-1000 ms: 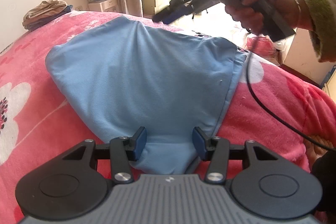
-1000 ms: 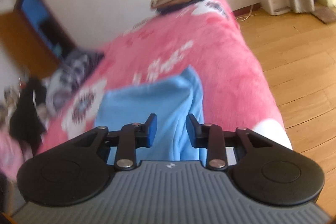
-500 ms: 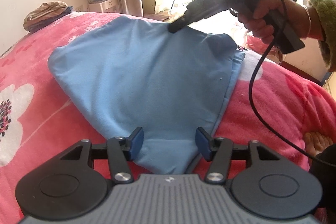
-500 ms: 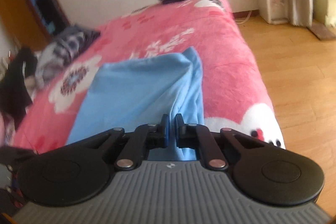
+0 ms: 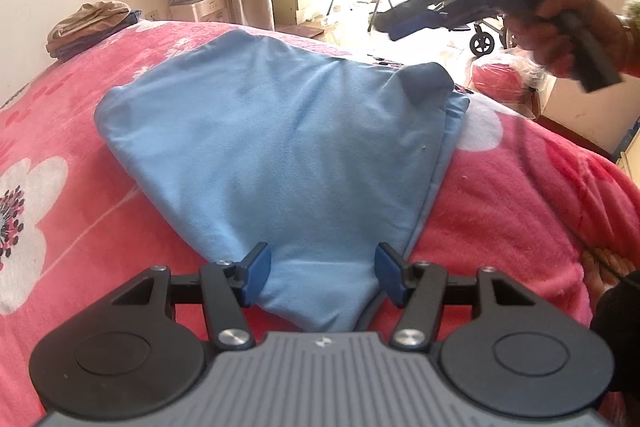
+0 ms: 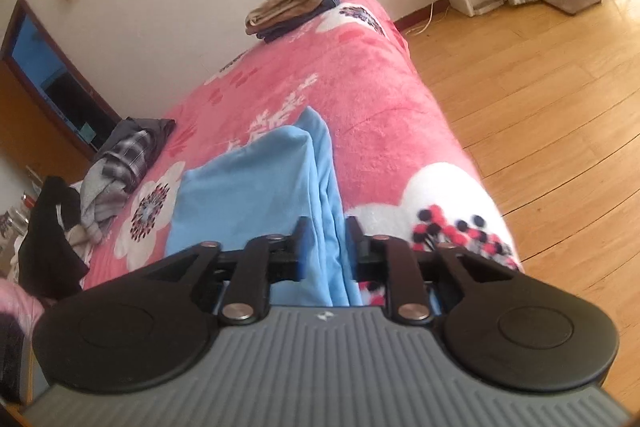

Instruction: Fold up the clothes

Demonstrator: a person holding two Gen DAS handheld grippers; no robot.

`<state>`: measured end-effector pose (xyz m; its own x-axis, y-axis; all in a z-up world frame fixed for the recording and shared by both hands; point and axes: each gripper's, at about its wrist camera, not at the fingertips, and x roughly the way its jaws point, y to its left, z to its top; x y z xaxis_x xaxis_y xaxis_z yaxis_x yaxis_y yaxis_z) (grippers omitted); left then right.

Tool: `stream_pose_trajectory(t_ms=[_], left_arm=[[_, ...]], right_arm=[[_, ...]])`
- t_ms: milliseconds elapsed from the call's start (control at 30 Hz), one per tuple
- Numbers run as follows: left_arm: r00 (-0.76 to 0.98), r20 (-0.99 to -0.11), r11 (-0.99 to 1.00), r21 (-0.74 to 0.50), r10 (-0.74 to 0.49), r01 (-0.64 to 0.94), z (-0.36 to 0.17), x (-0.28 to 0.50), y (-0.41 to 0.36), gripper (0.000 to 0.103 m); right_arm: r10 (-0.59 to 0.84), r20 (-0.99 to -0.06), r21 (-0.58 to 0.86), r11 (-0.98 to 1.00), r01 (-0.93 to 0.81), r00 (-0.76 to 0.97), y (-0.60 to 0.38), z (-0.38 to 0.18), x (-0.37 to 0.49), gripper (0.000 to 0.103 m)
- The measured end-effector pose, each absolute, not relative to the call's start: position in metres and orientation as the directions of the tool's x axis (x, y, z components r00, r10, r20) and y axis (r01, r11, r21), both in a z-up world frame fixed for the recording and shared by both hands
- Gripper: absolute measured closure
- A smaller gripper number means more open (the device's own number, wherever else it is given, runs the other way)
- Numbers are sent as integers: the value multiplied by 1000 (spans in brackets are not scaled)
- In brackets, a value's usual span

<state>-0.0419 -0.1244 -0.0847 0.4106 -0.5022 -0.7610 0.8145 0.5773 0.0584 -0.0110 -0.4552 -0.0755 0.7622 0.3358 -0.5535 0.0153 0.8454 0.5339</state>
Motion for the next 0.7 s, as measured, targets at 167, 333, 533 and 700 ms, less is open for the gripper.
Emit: stream_pose_trajectory(t_ms=[167, 333, 533, 700], left_arm=[[407, -764, 576, 58, -500, 816, -84, -40, -124, 43], [409, -764, 572, 65, -499, 818, -85, -41, -124, 43], [409, -765, 570, 67, -498, 819, -85, -40, -123, 42], [405, -765, 566, 65, -501, 822, -86, -40, -123, 42]], right_arm=[[337, -594, 478, 878, -17, 731, -443, -73, -40, 63], [296, -619, 344, 935, -87, 728, -423, -70, -62, 64], [357, -635, 399, 911, -105, 685, -437, -81, -54, 99], [526, -501, 731, 682, 11, 687, -493, -108, -60, 100]])
